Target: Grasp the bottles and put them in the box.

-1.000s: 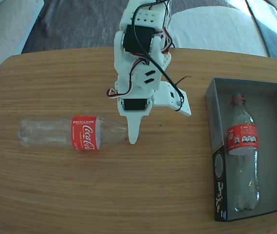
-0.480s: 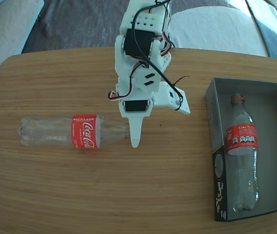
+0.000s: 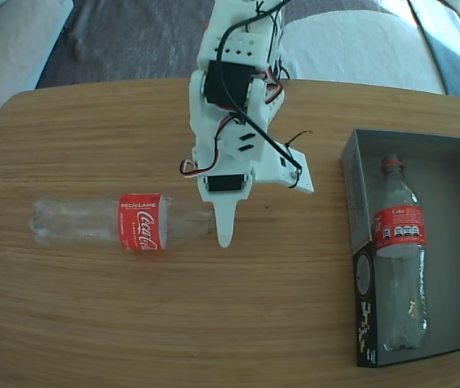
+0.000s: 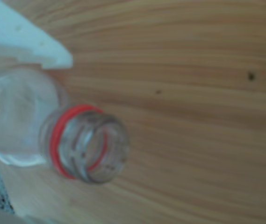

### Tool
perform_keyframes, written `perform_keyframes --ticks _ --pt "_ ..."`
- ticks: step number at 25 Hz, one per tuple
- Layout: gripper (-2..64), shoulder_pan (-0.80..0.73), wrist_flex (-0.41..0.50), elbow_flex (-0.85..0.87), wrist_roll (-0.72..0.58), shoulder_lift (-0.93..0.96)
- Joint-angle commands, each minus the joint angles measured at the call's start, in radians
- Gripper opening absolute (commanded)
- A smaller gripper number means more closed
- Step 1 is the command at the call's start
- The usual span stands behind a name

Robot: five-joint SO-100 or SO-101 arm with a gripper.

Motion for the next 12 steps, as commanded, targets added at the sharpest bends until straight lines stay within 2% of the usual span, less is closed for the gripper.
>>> perform_keyframes --ticks 1,12 --pt "43.3 0.006 -0.044 -0.04 0.0 -0.021" --pt "43.3 0.077 -0.075 -0.117 -0.003 -0.167"
